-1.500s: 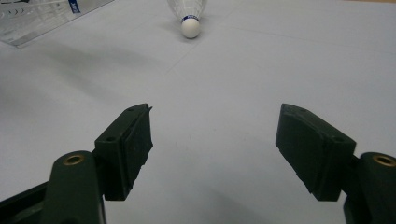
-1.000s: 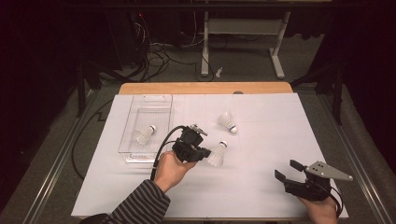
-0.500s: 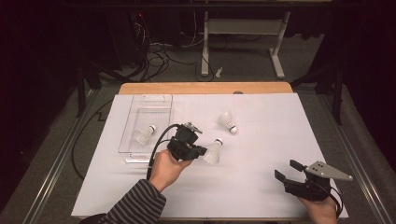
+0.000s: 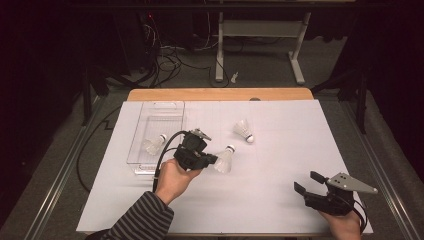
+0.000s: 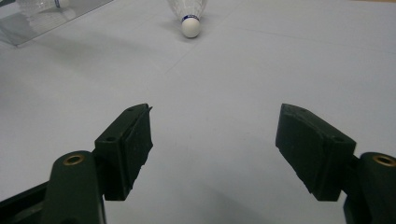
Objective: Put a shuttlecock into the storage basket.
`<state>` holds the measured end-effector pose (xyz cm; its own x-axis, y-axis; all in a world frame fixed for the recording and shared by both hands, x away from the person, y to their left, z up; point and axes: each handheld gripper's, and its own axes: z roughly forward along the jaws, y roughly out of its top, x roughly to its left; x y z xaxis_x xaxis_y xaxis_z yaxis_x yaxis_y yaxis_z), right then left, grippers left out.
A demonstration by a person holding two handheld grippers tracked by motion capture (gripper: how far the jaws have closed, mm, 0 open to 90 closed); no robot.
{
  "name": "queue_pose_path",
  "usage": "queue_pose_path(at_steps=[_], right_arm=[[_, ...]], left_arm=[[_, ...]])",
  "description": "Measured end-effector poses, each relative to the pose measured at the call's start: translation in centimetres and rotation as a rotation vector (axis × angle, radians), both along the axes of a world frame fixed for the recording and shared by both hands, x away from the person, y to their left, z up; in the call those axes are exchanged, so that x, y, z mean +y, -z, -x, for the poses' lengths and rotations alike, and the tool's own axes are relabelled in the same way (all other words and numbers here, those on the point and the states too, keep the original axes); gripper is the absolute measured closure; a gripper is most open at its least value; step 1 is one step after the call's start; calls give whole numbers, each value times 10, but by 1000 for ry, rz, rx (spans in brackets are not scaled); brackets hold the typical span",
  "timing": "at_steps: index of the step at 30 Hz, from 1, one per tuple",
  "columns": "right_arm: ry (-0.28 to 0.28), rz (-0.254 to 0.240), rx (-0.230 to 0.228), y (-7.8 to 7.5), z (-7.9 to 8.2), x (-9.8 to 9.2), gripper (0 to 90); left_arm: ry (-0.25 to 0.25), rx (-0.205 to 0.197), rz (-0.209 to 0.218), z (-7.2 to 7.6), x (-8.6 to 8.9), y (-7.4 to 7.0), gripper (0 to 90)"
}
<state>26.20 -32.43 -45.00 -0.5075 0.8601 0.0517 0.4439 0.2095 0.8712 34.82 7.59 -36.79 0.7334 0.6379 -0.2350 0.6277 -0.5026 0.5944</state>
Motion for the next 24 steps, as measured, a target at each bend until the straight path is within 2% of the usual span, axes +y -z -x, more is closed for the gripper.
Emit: queue_pose_path(at_steps=[24], right_arm=[[1, 0, -1, 0, 0, 0, 277]], left_arm=[[-52, -17, 21, -2, 24, -11, 895]])
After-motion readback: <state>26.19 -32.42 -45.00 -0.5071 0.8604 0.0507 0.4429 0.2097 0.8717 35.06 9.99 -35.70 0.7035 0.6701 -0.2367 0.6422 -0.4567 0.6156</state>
